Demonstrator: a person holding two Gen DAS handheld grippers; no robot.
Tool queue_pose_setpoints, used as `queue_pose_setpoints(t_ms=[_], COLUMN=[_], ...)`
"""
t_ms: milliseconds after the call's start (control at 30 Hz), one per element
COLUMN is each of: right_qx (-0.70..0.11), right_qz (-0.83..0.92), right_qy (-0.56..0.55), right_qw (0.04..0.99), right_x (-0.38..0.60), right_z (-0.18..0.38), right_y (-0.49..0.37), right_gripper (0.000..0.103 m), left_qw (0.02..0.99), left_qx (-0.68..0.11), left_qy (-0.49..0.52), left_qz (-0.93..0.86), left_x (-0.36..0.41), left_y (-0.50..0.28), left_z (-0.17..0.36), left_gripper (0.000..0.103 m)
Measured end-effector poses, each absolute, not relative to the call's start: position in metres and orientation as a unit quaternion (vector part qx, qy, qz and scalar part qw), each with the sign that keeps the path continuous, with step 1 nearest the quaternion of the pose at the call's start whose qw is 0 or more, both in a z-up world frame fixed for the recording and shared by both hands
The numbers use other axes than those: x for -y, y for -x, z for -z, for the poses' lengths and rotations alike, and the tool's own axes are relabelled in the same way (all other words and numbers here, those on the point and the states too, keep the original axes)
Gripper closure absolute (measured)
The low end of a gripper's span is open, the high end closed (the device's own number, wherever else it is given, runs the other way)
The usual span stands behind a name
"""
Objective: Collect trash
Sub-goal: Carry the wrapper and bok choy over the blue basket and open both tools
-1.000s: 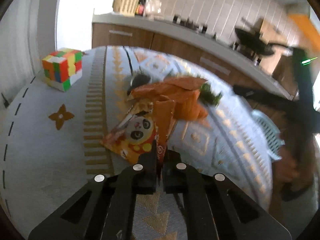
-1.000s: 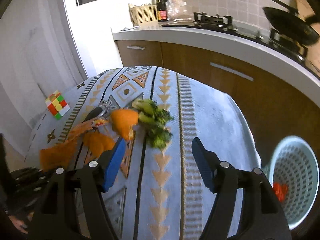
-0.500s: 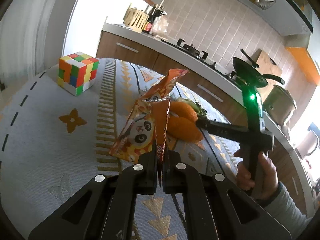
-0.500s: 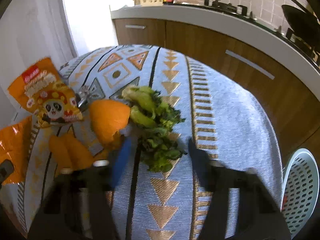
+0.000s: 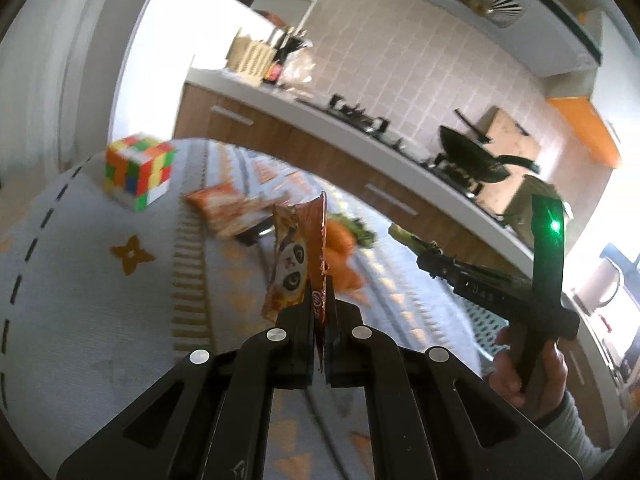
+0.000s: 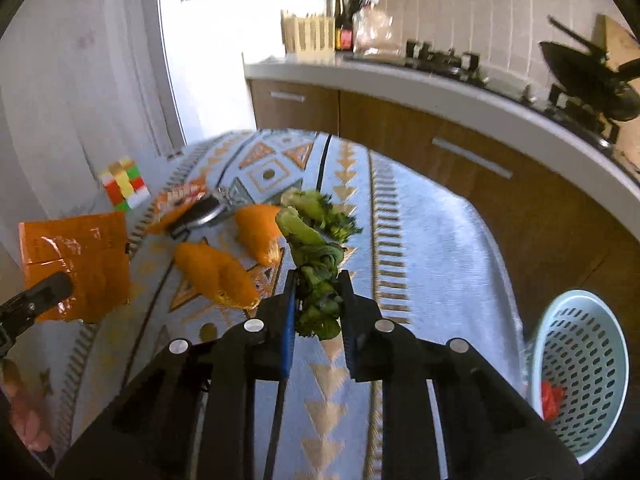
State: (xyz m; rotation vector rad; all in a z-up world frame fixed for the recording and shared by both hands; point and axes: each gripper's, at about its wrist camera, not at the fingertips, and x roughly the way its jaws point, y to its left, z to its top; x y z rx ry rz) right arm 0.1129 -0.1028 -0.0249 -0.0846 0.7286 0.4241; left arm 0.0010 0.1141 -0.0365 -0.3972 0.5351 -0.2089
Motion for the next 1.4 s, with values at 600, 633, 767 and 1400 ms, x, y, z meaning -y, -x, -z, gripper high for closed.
queue_pose_setpoints(t_ms=[600, 633, 767, 1400], right_qx=[-0.259, -0.258, -0.266, -0.438], right_qz=[-0.043, -0.031, 0.019, 0.116], right_qy=[0.008, 0.004, -0.019, -0.161], right_qw=[0.965, 0.966, 0.964, 0.877], right_x=[0.253, 0.264, 0.312, 0.45], right_z=[-0.042, -0.043, -0.038, 0.085], right_y=[-0.047, -0.045, -0.042, -0.072], right_gripper=[0.086, 0.086, 0.086, 0.086], left_qw=[0.944, 0.943, 0.931, 0.835], left_qx=[-0.215, -0.216, -0.229, -0.393], left_qy=[0.091, 0.085, 0.068, 0.015], left_qz=[0.233, 0.24, 0.276, 0.385], left_x=[0.016, 0.027, 0.078, 0.278], left_y=[-0.032, -0.036, -0.062, -0.153], left_z=[-0.044, -0.046, -0.048, 0.052], left_gripper=[0.102, 0.102, 0.102, 0.102])
